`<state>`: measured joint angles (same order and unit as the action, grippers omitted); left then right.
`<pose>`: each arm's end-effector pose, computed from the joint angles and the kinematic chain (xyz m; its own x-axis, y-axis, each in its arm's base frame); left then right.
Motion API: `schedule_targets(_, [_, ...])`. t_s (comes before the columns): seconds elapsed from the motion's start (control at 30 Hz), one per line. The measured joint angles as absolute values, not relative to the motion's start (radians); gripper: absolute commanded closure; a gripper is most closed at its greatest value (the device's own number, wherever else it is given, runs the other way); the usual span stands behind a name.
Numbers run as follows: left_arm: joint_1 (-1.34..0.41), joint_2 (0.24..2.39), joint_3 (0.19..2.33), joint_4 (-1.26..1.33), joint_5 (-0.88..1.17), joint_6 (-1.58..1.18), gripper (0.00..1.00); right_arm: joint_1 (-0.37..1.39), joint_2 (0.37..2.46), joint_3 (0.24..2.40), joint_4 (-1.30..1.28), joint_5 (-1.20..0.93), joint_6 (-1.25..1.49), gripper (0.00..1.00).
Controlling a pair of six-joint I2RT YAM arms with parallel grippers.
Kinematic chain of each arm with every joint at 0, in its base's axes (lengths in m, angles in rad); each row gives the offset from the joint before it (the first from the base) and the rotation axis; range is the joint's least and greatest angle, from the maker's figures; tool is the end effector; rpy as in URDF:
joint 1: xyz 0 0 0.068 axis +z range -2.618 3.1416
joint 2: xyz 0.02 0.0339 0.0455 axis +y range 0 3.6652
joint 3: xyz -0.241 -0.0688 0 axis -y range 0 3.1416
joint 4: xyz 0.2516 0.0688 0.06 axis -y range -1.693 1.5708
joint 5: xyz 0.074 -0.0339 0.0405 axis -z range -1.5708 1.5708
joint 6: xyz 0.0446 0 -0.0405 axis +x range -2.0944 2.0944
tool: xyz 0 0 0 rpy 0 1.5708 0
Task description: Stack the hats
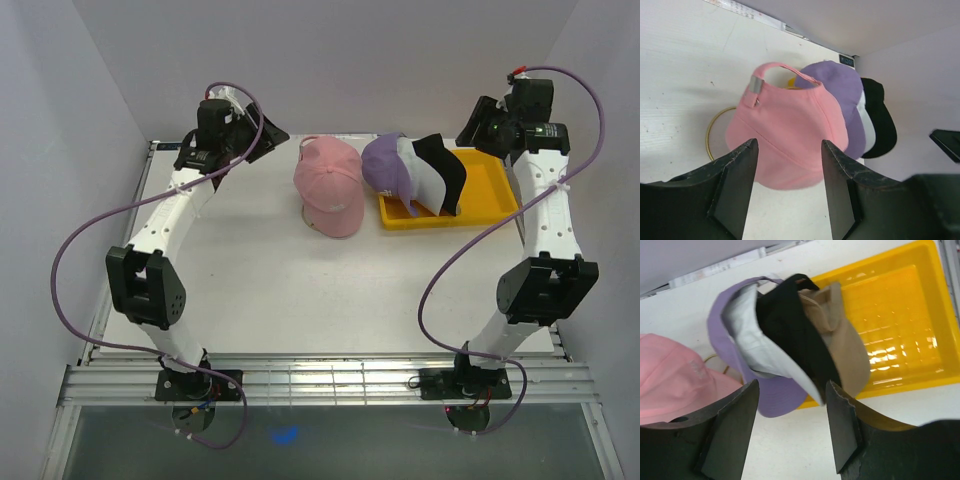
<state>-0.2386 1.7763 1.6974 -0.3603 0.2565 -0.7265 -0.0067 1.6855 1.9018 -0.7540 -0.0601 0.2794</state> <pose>0.4159 -0.1128 0.3396 -0.6089 -0.5132 -0.6049 0.0632 0.7288 -0.6819 0.3822 0.0001 0.4048 -0.5047 0.2787 -0.8171 0.0981 0.9589 0.2664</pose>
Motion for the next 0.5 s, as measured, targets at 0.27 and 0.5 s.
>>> schedule_targets(0.27, [-0.240, 1.481, 1.409, -0.266, 0.343, -0.734, 0.37, -0.096, 1.851, 1.956, -0.824, -0.124, 0.216, 0.32])
schedule_targets(0.5, [-0.240, 1.428, 1.343, -0.258, 0.395, -0.733, 0.37, -0.086, 1.922, 1.930, -0.836, -0.187, 0.197, 0.34])
